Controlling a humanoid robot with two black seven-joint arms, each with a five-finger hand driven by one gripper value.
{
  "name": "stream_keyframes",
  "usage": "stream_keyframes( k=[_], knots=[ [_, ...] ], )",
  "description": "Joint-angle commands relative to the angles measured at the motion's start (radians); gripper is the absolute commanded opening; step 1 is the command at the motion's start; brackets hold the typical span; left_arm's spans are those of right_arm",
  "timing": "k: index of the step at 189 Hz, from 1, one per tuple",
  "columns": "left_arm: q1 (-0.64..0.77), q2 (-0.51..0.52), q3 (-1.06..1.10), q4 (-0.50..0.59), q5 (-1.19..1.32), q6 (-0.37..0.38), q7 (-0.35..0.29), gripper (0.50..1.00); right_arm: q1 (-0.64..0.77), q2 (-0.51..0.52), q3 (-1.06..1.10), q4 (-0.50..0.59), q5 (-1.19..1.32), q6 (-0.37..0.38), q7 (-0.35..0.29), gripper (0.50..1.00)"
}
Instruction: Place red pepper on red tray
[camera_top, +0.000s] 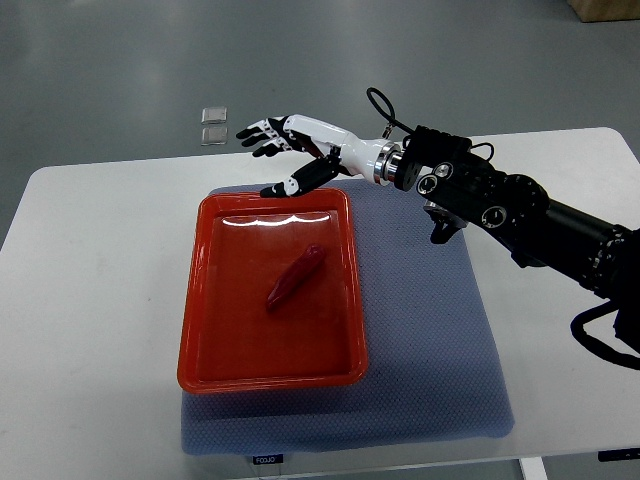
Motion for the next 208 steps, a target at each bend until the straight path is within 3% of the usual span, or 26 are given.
stream_keyframes(
  k=[1, 24, 35, 51, 79, 132, 208],
  knots=[
    [0.001, 0.0, 0.0, -0.003, 0.0, 0.0, 0.0, 1.0, -0.069, -0.017, 0.137, 0.0, 0.134, -0.006, -0.001, 0.813],
    [0.0, 0.0, 0.0, -0.005, 0.002, 0.0, 0.0, 1.0, -0.187, -0.019, 0.303, -0.001, 0.319, -0.005, -0.001, 0.829],
    [0.0, 0.0, 0.002, -0.005, 0.002, 0.0, 0.0, 1.0, -0.239, -0.014, 0.361, -0.001, 0.411, -0.003, -0.001, 0.895],
    [0.0, 0.0, 0.002, -0.005, 0.0, 0.0, 0.0, 1.0, -0.303, -0.011, 0.387, -0.001, 0.485, 0.006, -0.001, 0.913],
    [0.0, 0.0, 0.002, -0.005, 0.002, 0.0, 0.0, 1.0, -0.359, -0.016, 0.438, -0.001, 0.571, 0.015, 0.009, 0.913],
    [0.0, 0.0, 0.003, -0.005, 0.002, 0.0, 0.0, 1.0, -0.426, -0.048, 0.484, -0.006, 0.681, 0.112, 0.009, 0.913],
    [0.0, 0.0, 0.003, -0.003, 0.002, 0.0, 0.0, 1.0, -0.428, -0.06, 0.484, -0.01, 0.685, 0.112, 0.009, 0.913]
  ],
)
